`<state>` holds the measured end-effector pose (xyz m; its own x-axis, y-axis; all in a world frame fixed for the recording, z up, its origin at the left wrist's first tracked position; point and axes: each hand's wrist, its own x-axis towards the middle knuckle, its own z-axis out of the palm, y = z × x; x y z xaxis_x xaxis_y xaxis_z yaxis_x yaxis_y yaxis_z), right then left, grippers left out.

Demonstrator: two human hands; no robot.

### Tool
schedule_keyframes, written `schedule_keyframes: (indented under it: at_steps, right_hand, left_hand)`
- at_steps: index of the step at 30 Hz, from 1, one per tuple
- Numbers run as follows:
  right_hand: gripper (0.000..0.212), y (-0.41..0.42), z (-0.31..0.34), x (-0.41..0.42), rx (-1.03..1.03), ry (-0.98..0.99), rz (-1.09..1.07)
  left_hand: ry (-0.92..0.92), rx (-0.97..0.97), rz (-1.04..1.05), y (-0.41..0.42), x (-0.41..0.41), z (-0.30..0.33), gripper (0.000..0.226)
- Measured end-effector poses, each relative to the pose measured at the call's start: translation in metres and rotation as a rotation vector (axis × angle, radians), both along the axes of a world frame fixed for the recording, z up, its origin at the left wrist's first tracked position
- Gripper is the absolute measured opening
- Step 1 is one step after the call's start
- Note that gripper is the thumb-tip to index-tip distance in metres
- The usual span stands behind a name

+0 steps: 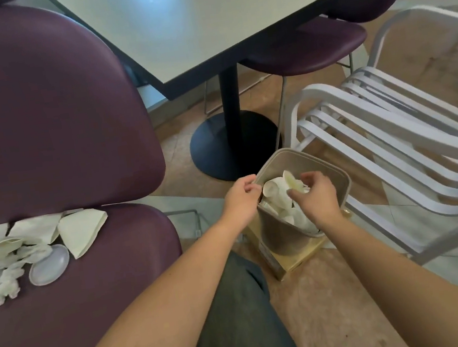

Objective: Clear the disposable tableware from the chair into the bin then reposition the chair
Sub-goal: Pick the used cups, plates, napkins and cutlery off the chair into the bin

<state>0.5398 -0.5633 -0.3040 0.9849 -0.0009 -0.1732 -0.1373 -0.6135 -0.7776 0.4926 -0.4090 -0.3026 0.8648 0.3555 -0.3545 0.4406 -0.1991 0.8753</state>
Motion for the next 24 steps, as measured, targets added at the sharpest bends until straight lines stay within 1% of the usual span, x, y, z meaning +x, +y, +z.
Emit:
schedule_keyframes:
  at_steps: [2,6,9,13,17,24]
  right_hand:
    - [0.039,0.009,-0.002,-0.008,-0.052,0.013,0.069]
    - [0.027,0.039,0.014,-0.025,0.04,0.01,0.161]
    - [0.024,0.068,0.029,-0.04,0.136,0.016,0.231]
    - [0.021,0.112,0.046,-0.06,0.179,-0.002,0.331]
    - [0.014,0.159,0.056,-0.091,0.232,0.034,0.387]
    - [0.013,0.223,0.052,-0.136,0.211,0.11,0.482]
  left_hand:
    - [-0.029,0.034,0.011,0.009,-0.007,0.004,0.036]
    - [-0.083,0.17,0.031,0.033,-0.025,0.013,0.03]
    - [-0.111,0.235,0.063,0.058,-0.044,0.02,0.025]
    - [-0.132,0.28,0.166,0.094,-0.077,0.034,0.022]
    - [-0.107,0.306,0.291,0.133,-0.121,0.041,0.021]
    - [-0.007,0.368,0.495,0.196,-0.19,0.038,0.024]
